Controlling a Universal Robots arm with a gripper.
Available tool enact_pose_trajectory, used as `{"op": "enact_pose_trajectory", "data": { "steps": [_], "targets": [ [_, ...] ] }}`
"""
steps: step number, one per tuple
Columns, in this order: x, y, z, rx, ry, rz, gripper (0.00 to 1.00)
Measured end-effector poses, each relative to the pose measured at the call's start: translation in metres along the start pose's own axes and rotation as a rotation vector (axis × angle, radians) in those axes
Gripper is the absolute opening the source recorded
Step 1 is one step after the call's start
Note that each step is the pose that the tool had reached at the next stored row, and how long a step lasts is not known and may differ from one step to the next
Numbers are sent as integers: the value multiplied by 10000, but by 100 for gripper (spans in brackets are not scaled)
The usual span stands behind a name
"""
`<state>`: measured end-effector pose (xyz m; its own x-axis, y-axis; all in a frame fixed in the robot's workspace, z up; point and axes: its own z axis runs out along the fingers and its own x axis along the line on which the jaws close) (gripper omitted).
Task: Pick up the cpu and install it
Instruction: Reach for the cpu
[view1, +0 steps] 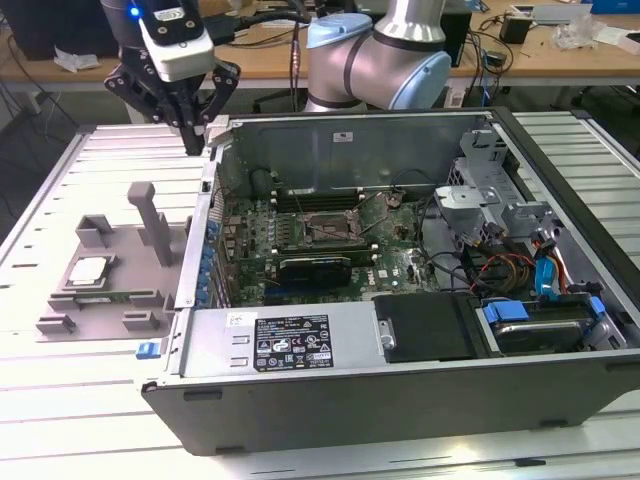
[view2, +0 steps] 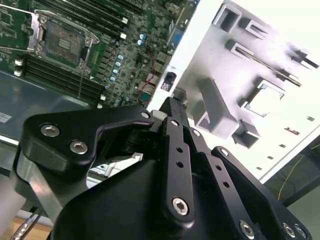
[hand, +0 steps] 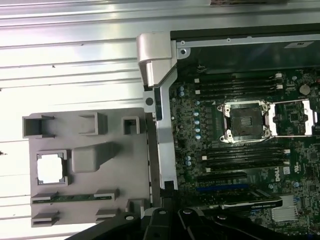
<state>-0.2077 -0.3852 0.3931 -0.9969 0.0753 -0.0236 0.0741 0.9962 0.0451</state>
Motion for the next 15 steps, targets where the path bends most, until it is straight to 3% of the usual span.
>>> {"op": "enact_pose_trajectory", "data": {
  "steps": [11,15],
  "targets": [
    [255,3,-5,0,0,0,11],
    [392,2,-6,0,0,0,11]
  ]
}}
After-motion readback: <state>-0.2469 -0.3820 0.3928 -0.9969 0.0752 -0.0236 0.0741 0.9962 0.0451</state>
